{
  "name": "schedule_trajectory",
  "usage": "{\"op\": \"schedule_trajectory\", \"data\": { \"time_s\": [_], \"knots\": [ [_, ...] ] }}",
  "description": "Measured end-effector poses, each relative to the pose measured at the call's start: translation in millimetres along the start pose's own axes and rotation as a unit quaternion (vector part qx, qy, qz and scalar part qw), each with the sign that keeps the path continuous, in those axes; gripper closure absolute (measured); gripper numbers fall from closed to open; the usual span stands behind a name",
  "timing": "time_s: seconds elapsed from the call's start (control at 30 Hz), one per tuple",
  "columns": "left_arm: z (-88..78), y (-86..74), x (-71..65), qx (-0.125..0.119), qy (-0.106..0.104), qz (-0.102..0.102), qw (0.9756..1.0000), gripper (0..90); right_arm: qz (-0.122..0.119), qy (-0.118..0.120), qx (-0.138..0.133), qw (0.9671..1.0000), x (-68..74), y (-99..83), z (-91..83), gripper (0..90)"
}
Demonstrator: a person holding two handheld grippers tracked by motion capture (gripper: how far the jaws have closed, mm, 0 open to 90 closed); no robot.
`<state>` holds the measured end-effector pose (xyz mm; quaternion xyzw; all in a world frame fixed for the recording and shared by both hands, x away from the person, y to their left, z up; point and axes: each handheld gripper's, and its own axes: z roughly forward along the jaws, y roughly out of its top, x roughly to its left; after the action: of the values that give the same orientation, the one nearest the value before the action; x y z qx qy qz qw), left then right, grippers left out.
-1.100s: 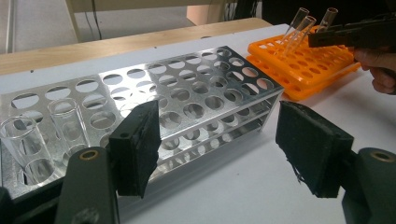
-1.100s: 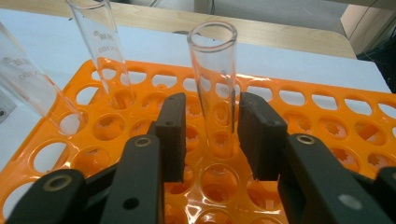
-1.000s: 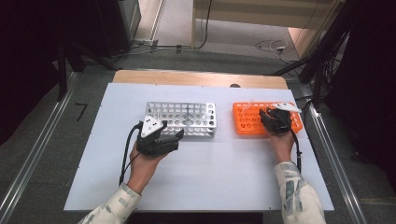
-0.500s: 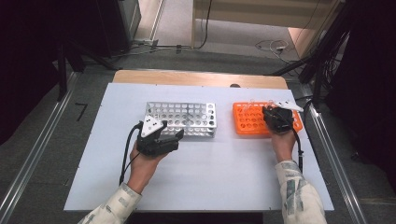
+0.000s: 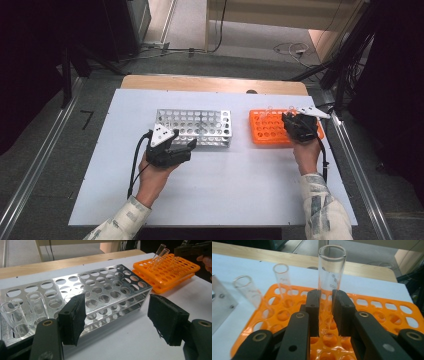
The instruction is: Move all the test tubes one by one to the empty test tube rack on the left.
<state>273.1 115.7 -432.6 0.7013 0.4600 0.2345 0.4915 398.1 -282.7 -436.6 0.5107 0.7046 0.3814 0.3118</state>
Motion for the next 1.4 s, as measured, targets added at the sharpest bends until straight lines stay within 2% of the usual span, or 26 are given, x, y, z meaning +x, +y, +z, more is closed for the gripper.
{"op": "schedule_trajectory", "data": {
  "time_s": [0.13, 0.23, 0.43, 0.53, 0.6, 0.93, 1.17, 1.4],
  "knots": [
    [-0.1, -0.4, 0.3, -0.001, 0.000, -0.003, 1.0000, 30.6, -0.001, 0.014, 0.000, 0.9999, 4.8, 0.7, -9.2, 73.1],
    [0.6, -1.2, 0.5, 0.002, -0.012, -0.018, 0.9998, 30.6, 0.001, 0.022, -0.001, 0.9998, 7.4, 0.0, -15.5, 73.1],
    [1.2, -1.2, -1.9, 0.002, -0.011, -0.014, 0.9998, 30.6, 0.002, 0.046, 0.004, 0.9989, 13.3, -1.7, -25.0, 73.1],
    [1.0, -1.1, -2.1, 0.002, -0.012, -0.013, 0.9998, 30.6, 0.014, 0.069, 0.007, 0.9975, 16.7, -3.4, -30.5, 73.1],
    [1.0, -1.2, -2.4, 0.002, -0.014, -0.013, 0.9998, 30.6, 0.008, 0.076, 0.008, 0.9971, 21.0, -3.7, -33.9, 73.1],
    [-0.2, -0.5, -3.5, 0.000, -0.013, -0.010, 0.9999, 30.6, -0.022, 0.117, 0.024, 0.9926, 55.4, -6.9, -39.1, 73.1],
    [0.5, -0.9, -5.9, 0.001, -0.015, -0.007, 0.9999, 30.6, -0.047, 0.146, 0.038, 0.9874, 80.5, -12.0, -36.9, 73.1],
    [1.6, -1.5, -9.0, 0.003, -0.019, -0.001, 0.9998, 30.6, -0.062, 0.173, 0.044, 0.9820, 102.4, -14.3, -37.1, 73.0]
  ]
}}
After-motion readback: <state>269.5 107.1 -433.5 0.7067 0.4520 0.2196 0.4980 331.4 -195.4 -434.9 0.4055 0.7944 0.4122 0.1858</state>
